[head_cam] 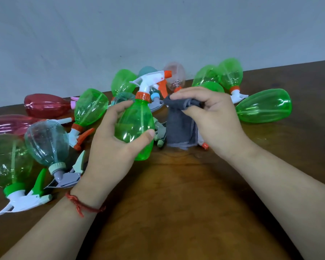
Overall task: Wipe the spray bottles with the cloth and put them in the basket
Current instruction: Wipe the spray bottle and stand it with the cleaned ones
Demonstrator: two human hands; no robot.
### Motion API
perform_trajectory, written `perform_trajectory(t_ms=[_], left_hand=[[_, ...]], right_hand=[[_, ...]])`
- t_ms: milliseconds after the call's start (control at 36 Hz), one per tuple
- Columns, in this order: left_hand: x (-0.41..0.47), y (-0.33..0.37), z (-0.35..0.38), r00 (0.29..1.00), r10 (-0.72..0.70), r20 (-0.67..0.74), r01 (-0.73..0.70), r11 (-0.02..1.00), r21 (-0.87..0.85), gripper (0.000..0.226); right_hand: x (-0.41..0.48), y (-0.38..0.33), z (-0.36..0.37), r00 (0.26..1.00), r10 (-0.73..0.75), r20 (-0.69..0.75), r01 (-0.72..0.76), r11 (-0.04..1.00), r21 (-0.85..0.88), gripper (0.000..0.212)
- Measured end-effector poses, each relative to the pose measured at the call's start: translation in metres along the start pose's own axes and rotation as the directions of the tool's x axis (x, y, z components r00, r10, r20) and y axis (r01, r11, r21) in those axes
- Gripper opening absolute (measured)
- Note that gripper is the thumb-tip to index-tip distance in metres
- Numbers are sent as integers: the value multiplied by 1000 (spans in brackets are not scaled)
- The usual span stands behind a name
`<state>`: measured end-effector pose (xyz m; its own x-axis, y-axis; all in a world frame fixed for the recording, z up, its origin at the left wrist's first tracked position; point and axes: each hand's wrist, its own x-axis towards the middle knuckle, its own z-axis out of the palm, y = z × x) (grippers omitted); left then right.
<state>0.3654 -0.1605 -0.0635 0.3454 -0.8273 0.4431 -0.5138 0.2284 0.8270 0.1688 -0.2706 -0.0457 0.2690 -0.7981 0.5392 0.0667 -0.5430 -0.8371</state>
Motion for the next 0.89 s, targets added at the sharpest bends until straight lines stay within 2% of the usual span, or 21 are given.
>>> perform_trajectory(t_ms=[111,222,278,389,472,528,611,694,833,889], left_hand=[[-3,4,5,998,33,59,-33,999,-4,66],[-3,4,4,1000,14,17,-13,999,-44,62],[0,1,2,1000,5,0,-5,999,-46,60],[2,0,1,999,16,29,-15,999,-45,63],[-2,1,3,992,64,105,-59,997,-43,68],[-2,4,4,990,84,115,-79,996,-44,70],[1,6,2,991,110,77,-108,994,-27,69],[5,2,-2,994,97,42,-96,995,-33,66],[1,2,-2,993,76,94,-76,997,-4,68],[0,2,1,993,65,95,-63,998,-23,67]], right_hand=[[3,-3,-1,994,58,-94,-48,993,109,44],[-3,-5,2,994,105,18,-106,983,152,41],[-2,-7,1,988,151,24,-153,968,199,39],[4,-10,-1,947,320,-23,-274,844,461,35],[3,-12,0,904,420,79,-383,715,585,33],[0,-13,1,883,438,168,-443,661,606,37],[-2,-14,1,873,432,224,-475,655,588,38],[-2,-17,0,853,461,246,-515,664,542,36],[1,-17,-2,860,464,210,-493,654,574,37],[-1,-15,0,855,461,237,-506,646,571,39]])
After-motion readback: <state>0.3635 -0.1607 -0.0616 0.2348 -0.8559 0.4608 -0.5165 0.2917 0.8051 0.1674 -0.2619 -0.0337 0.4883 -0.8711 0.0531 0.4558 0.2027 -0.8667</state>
